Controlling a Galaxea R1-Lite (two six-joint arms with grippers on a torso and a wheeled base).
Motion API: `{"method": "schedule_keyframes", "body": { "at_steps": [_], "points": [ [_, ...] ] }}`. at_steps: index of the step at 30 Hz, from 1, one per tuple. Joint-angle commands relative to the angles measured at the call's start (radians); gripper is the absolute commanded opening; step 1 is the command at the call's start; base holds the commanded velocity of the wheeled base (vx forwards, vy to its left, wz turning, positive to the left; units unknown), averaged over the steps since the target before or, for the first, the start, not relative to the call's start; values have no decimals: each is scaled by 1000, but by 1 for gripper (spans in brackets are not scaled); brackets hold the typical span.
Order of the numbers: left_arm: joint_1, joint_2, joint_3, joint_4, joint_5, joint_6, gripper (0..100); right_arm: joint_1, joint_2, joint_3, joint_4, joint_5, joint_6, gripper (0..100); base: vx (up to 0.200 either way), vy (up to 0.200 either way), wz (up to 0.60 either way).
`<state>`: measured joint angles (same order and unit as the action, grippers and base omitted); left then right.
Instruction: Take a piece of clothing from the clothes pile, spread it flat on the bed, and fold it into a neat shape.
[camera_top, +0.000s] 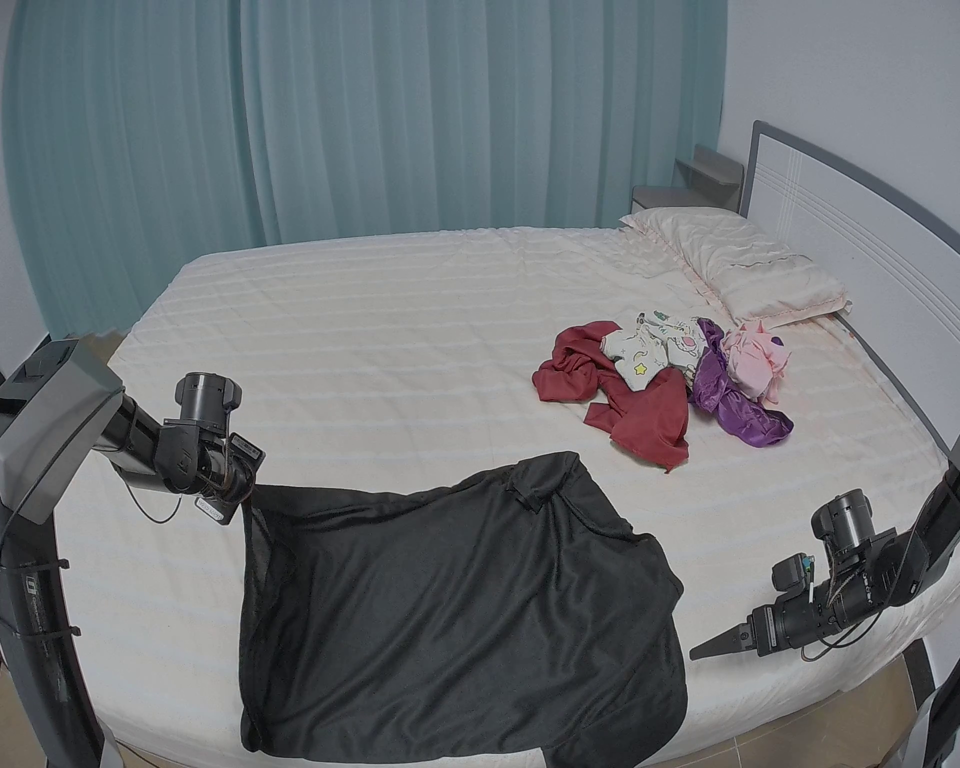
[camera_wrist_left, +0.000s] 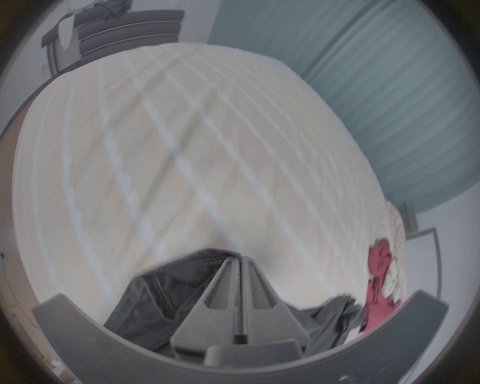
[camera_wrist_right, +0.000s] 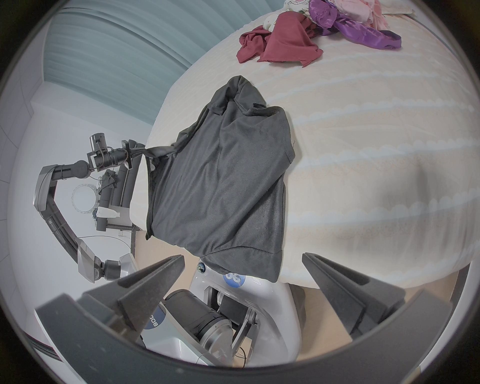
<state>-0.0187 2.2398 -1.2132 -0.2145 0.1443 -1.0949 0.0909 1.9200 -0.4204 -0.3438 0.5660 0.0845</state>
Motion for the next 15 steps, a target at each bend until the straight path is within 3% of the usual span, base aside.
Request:
{"method": "schedule_keyframes", "body": {
  "at_steps": [1, 6, 7, 15],
  "points": [
    [25, 40, -45, 6, 0, -14, 0, 1, 2, 0, 0, 0, 0, 100, 0, 0, 0],
    [54, 93, -126, 6, 0, -74, 0, 1, 2, 0, 0, -1, 0, 100, 0, 0, 0],
    [60, 101, -138, 6, 0, -88, 100, 0, 2, 0, 0, -1, 0, 100, 0, 0, 0],
    [98, 112, -147, 6, -5, -108, 100, 0, 2, 2, -1, 0, 0, 100, 0, 0, 0]
  ]
}}
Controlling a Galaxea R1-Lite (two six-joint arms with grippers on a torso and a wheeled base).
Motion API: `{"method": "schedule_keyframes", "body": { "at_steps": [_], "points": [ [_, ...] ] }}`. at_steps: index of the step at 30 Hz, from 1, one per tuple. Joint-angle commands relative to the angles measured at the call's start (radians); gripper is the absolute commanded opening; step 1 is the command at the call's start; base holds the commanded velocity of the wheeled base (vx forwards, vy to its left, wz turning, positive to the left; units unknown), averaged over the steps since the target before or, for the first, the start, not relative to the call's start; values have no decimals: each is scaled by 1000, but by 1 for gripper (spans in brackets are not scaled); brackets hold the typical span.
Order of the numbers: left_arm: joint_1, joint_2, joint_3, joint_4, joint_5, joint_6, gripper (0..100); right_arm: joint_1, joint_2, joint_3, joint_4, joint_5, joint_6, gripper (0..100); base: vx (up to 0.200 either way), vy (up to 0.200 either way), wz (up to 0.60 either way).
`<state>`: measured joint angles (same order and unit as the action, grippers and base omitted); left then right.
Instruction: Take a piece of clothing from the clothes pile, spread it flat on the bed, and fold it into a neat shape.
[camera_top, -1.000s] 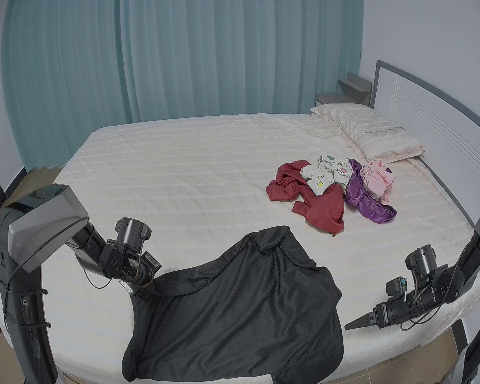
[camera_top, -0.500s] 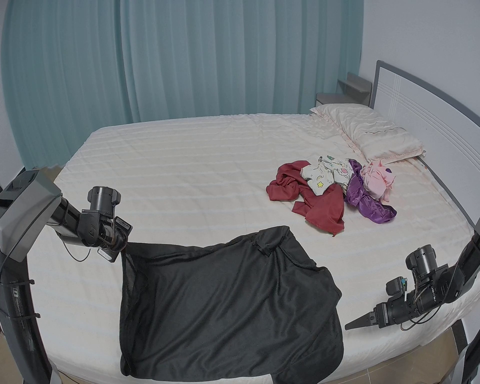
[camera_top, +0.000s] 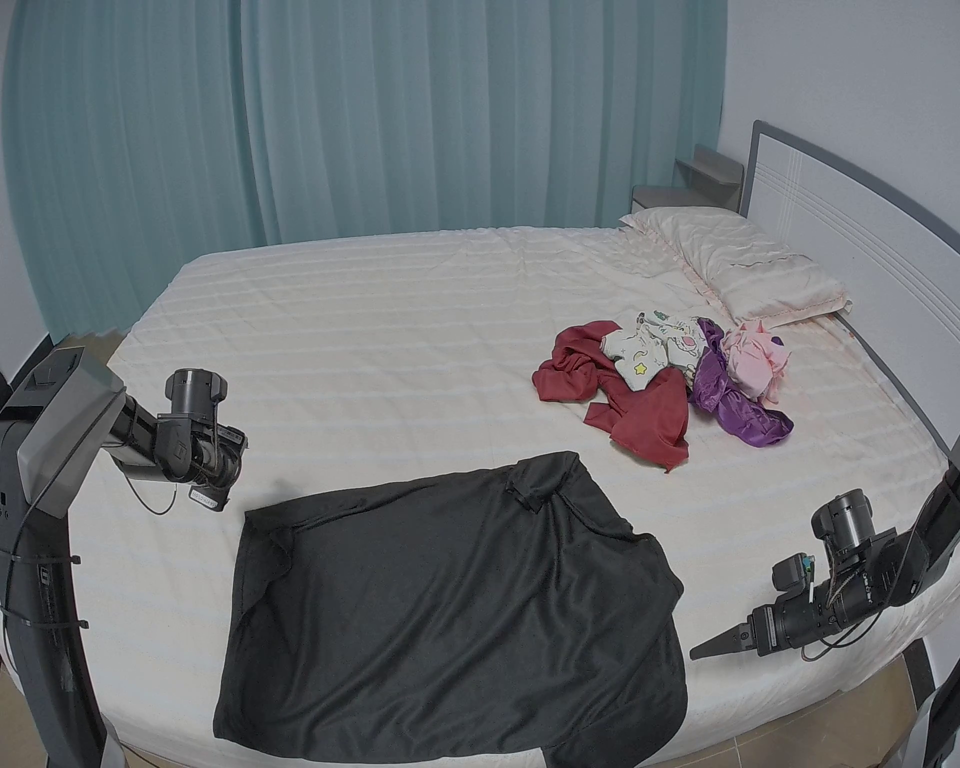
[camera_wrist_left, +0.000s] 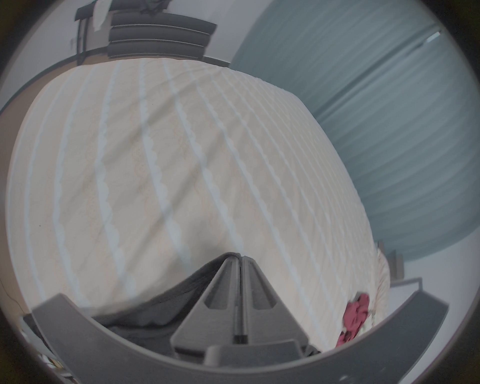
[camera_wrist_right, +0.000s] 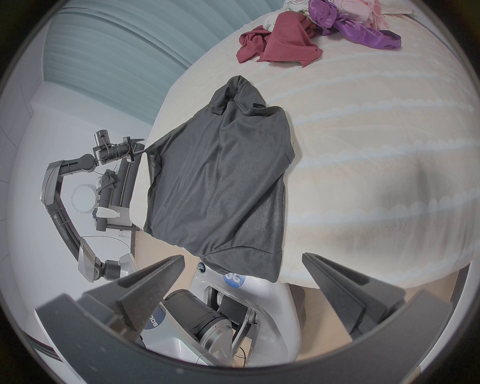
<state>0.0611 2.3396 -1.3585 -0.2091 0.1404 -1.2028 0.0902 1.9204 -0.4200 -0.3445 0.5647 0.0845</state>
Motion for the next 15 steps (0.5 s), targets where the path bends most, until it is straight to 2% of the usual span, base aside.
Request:
{"method": "schedule_keyframes", "body": {
  "at_steps": [1, 6, 10, 11, 14, 15],
  "points": [
    [20, 10, -1, 1, -2, 0, 100, 0, 2, 1, -1, 1, 0, 100, 0, 0, 0],
    [23, -20, 73, -6, -27, 9, 100, 0, 2, 1, -1, 0, 0, 100, 0, 0, 0],
    [13, -125, 216, -13, -99, 8, 100, -10, 2, -3, -1, 0, 0, 100, 0, 0, 0],
    [3, -175, 289, -32, -139, 8, 100, -14, 2, -5, -1, 0, 0, 100, 0, 0, 0],
    [-1, -220, 360, -50, -170, 8, 100, -14, 2, -6, -1, 0, 0, 100, 0, 0, 0],
    [-17, -266, 446, -55, -193, 8, 100, -14, 2, -5, -1, 0, 0, 100, 0, 0, 0]
  ]
}}
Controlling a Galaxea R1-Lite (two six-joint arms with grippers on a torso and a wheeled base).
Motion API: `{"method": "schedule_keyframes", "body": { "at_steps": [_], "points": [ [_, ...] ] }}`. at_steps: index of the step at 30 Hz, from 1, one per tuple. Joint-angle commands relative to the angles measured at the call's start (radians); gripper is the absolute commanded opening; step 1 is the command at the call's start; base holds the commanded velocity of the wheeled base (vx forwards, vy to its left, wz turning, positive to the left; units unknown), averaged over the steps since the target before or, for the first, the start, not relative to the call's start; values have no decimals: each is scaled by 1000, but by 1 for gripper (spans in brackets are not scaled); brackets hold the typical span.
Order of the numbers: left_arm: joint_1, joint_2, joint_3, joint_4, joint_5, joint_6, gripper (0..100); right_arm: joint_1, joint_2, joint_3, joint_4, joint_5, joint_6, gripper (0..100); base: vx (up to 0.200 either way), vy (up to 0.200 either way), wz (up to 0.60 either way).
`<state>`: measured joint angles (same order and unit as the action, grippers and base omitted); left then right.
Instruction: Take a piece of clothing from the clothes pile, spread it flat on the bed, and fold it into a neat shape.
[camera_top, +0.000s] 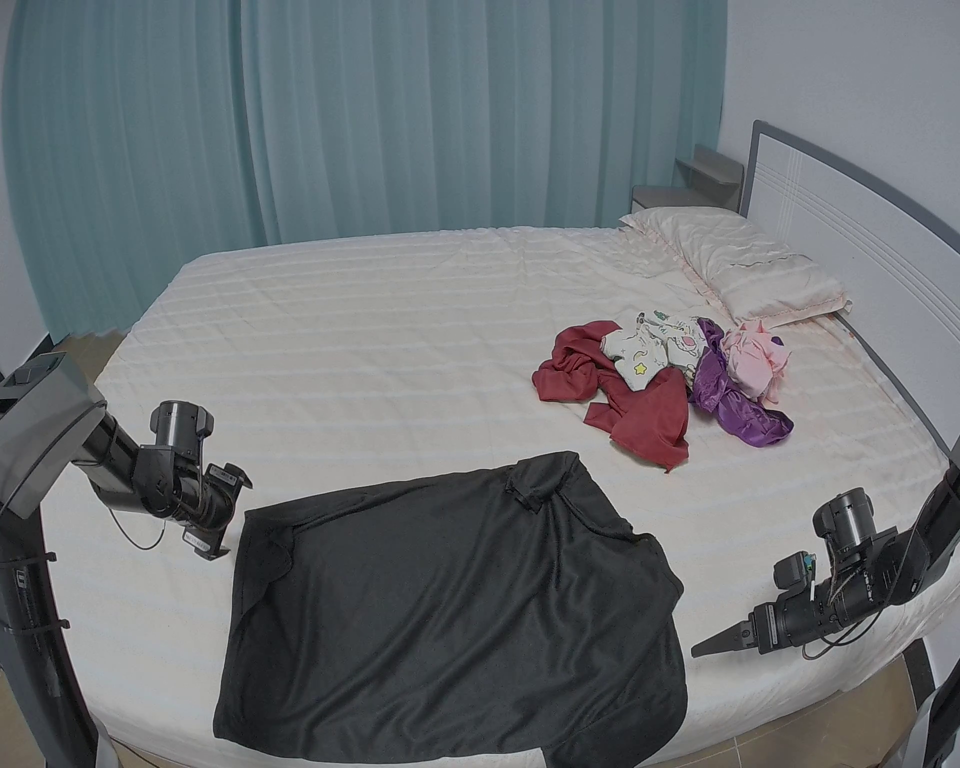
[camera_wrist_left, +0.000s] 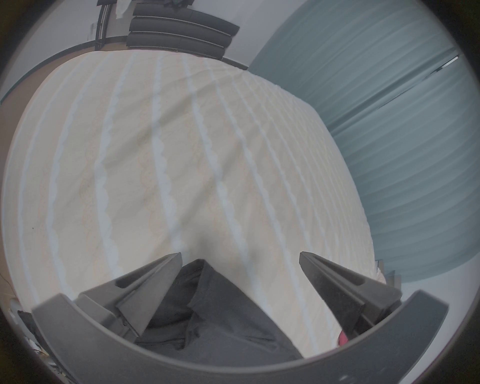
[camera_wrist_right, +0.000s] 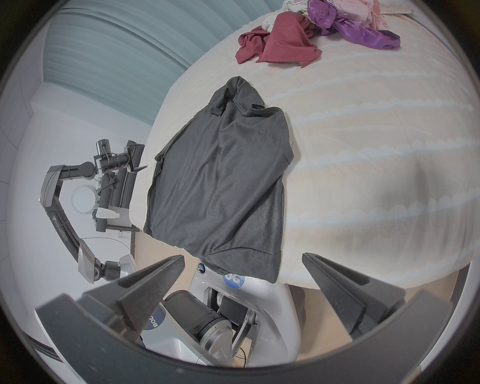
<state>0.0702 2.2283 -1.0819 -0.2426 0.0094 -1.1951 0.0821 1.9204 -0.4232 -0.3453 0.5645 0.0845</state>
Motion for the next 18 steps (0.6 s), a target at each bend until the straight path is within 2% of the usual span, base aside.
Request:
{"method": "schedule_keyframes", "body": {
  "at_steps": [1, 4, 7, 13, 18],
  "points": [
    [-36, -177, 224, -23, -77, 0, 100, -5, 2, 0, 0, 0, 0, 100, 0, 0, 0],
    [-50, -197, 290, -46, -95, -4, 100, -5, 3, -2, 0, 0, 0, 100, 0, 0, 0],
    [-43, -200, 333, -136, -127, -12, 100, -2, 9, -2, 0, 0, 0, 100, 0, 0, 0],
    [-49, -196, 378, -179, -134, -15, 100, -1, 12, -5, 0, 0, -2, 100, 200, 0, 0],
    [-50, -196, 387, -176, -132, -11, 100, -1, 11, -9, -23, -3, 1, 100, 0, 0, 0]
  ]
}}
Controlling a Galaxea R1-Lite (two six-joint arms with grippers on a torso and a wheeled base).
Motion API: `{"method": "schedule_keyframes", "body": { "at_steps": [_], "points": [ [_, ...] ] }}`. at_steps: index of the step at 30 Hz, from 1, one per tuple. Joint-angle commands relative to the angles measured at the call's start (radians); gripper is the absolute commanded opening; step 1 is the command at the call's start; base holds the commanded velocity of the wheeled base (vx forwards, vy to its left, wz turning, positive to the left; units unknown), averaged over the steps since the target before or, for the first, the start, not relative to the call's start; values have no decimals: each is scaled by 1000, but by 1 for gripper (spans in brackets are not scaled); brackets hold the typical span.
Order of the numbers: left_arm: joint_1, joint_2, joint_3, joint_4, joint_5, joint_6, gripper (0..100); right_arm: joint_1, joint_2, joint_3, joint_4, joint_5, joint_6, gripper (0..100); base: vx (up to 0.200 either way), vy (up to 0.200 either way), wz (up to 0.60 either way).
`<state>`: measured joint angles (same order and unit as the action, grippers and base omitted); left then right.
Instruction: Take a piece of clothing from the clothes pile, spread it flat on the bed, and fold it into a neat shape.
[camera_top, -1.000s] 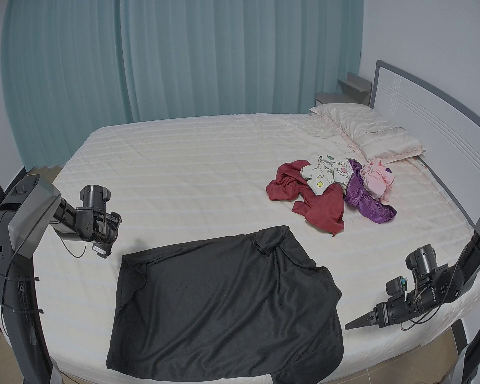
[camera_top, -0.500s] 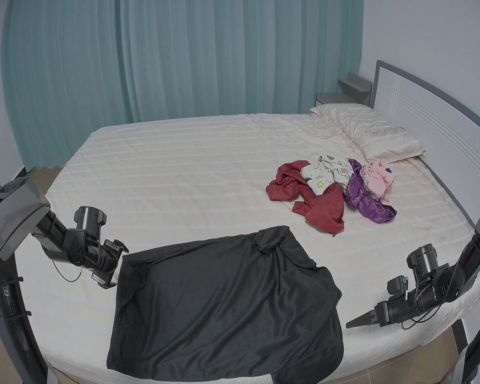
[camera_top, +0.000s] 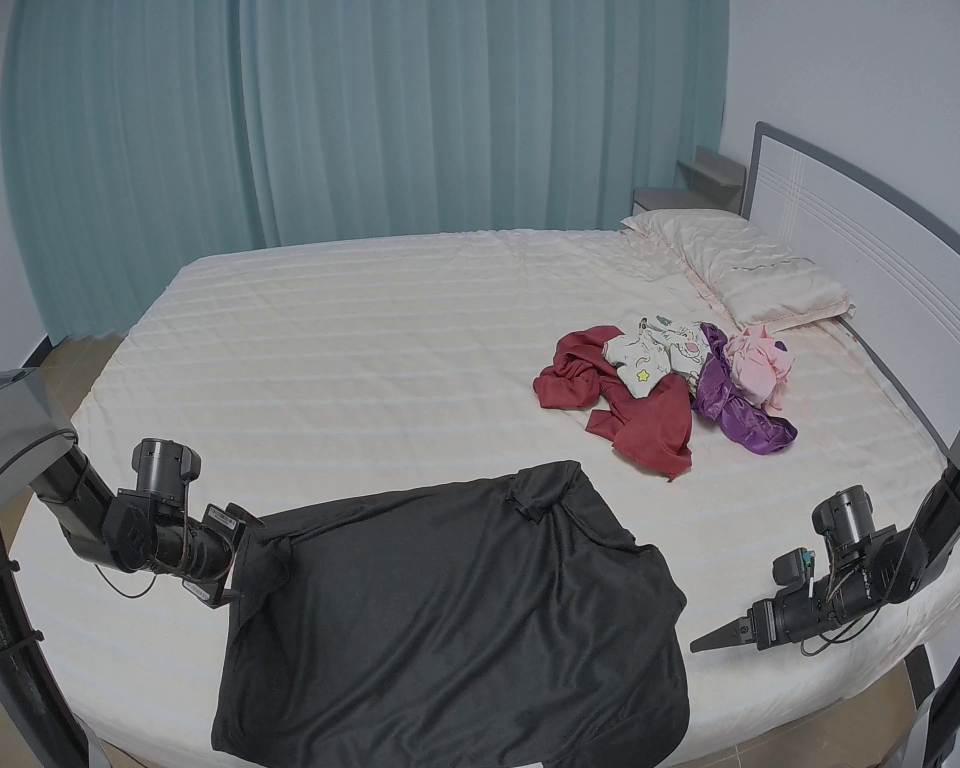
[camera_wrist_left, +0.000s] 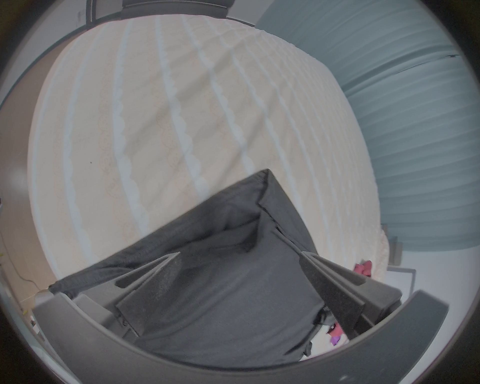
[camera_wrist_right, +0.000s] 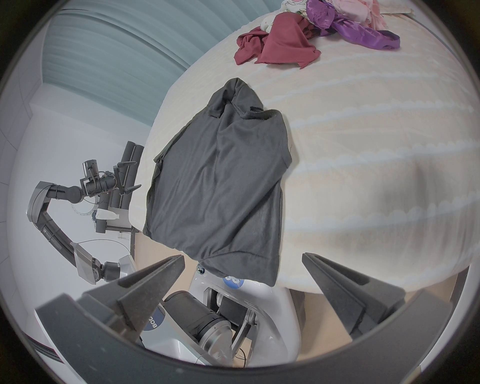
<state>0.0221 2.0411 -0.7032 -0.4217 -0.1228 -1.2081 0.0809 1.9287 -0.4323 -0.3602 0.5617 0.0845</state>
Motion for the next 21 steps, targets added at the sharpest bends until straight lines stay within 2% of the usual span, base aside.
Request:
{"method": "schedule_keyframes", "body": {
  "at_steps": [1, 10, 11, 14, 16, 17, 18, 19, 21],
  "points": [
    [-8, -7, 10, 8, 8, 2, 100, 4, 7, 0, -34, -5, 3, 100, 0, 0, 0],
    [-14, -15, 22, 8, -1, -1, 100, 7, 47, -45, -48, -9, 11, 100, 0, 0, 0],
    [-14, -15, 22, 8, -1, -1, 100, 7, 49, -48, -48, -9, 15, 100, 0, 200, 0],
    [-14, -15, 31, 8, -1, -2, 100, 34, 47, -118, -48, -9, 113, 100, 0, 200, 0],
    [-14, -15, 34, 8, -1, -2, 100, 80, 50, -178, -48, -13, 230, 100, 0, 200, 0],
    [-14, -15, 34, 8, -1, -2, 100, 80, 50, -178, -48, -13, 230, 100, 0, 200, 0],
    [-13, -15, 34, 8, -1, -2, 100, 114, 56, -223, -49, -23, 307, 100, 0, 200, 0],
    [-13, -15, 34, 8, -1, -2, 100, 114, 56, -223, -49, -23, 307, 100, 0, 200, 0],
    [-13, -13, 34, 8, -1, -2, 100, 160, 92, -299, -49, -69, 390, 100, 0, 0, 0]
  ]
}}
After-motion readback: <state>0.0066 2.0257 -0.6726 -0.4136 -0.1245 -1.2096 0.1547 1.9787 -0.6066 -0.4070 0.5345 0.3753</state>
